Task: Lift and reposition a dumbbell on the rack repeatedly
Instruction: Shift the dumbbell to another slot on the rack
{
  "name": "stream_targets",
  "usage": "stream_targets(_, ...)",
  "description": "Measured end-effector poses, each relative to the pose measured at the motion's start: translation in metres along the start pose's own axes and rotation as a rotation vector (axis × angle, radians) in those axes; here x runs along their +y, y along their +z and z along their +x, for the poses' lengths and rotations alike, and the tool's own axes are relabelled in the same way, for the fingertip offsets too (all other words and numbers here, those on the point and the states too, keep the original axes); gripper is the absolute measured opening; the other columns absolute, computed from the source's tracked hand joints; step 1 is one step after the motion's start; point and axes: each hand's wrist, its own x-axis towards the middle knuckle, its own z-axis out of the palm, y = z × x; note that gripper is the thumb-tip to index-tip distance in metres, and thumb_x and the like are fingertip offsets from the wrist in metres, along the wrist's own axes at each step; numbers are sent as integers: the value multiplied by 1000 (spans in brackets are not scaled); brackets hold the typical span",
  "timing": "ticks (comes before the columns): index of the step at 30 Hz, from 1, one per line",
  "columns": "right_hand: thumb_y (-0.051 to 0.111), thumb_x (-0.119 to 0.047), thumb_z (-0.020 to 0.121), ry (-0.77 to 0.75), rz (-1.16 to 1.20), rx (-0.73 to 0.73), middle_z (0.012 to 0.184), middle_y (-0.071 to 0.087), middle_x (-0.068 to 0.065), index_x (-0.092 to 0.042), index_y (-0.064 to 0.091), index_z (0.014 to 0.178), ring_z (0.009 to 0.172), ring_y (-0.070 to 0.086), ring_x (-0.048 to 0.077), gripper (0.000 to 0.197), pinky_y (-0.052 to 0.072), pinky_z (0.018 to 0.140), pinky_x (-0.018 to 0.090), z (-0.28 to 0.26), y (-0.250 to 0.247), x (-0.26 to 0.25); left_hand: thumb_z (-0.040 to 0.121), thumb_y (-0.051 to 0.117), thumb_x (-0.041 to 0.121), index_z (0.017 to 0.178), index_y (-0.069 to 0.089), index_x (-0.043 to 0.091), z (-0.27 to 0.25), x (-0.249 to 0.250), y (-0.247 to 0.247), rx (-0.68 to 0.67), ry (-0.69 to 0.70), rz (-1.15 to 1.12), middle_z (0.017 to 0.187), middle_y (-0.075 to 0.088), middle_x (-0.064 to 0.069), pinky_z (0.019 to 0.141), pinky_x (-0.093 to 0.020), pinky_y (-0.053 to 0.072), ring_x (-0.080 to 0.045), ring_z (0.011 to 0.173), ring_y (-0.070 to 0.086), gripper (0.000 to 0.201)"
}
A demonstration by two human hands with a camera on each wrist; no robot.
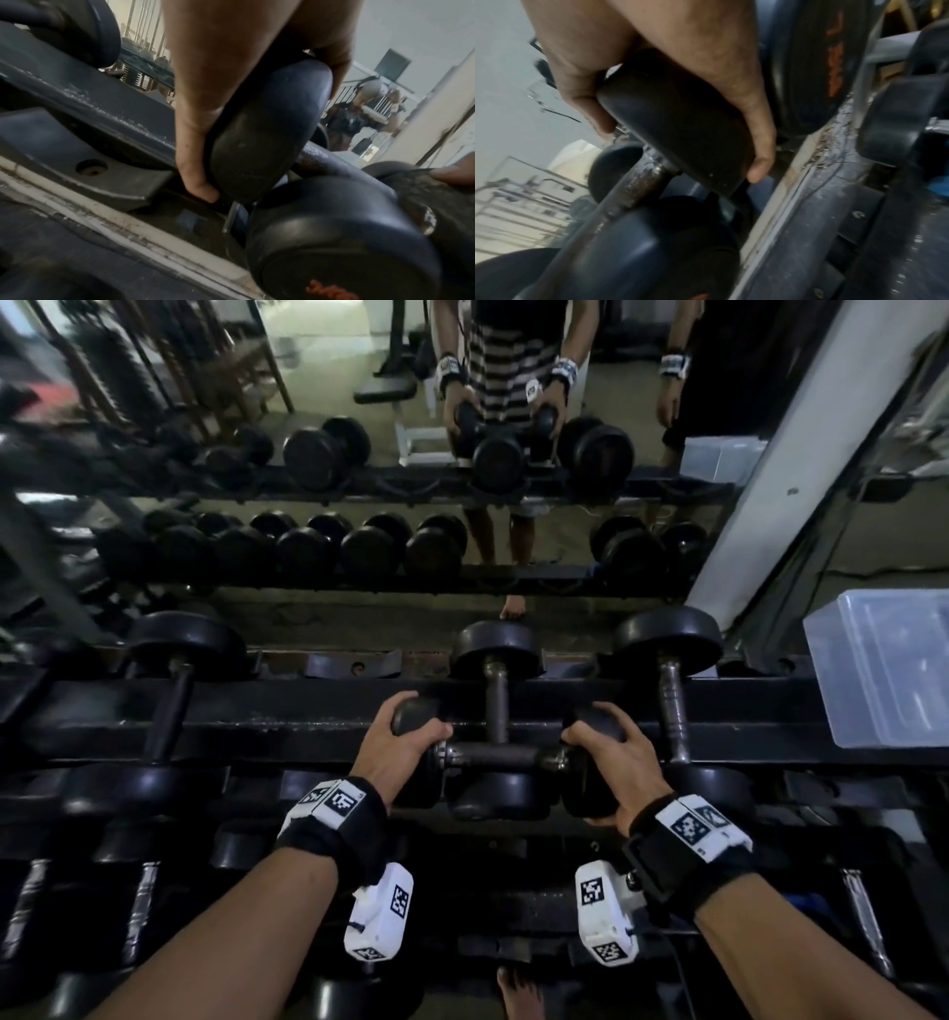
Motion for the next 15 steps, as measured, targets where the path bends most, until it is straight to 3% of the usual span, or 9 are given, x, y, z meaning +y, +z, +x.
stream_targets(3,77,-16,75,-127,25,-7,106,71,8,-37,67,105,90,66,27,38,57,64,39,-14,6,-14,57,82,34,106,63,42,-10,13,-12,-7,45,-45,111,68,-3,98,-49,53,-26,103,67,53)
stream_targets(5,76,-10,77,-228,22,-12,98,73,10,-29,69,105,79,69,22,35,57,62,32,-27,13,-27,54,81,36,100,64,46,-17,24,-24,-6,78,-78,113,68,-4,98,-50,53,-26,104,67,50)
stream_targets(8,77,-9,77,-324,29,-20,98,72,7,-26,65,118,75,69,18,45,54,54,24,-50,30,-48,55,81,35,99,64,48,-32,41,-49,11,150,-124,117,68,-7,97,-48,54,-26,104,68,49)
stream_targets(11,82,-14,70,-398,17,-71,104,74,9,-27,66,113,82,71,21,48,61,68,33,-73,53,-64,50,82,39,103,64,50,-50,54,-81,54,193,-173,119,67,-7,97,-51,54,-27,105,68,57)
stream_targets(13,88,-29,54,-432,4,-109,108,74,7,-29,67,115,93,73,24,65,61,86,44,-88,70,-71,46,80,40,110,63,47,-63,60,-102,91,218,-198,120,67,-8,97,-51,53,-29,106,68,66)
stream_targets(15,93,-38,46,-465,-28,-145,116,71,2,-29,63,124,101,71,23,84,58,93,45,-99,87,-76,46,79,41,115,63,43,-76,64,-121,136,239,-217,119,67,-7,98,-52,53,-29,106,67,72)
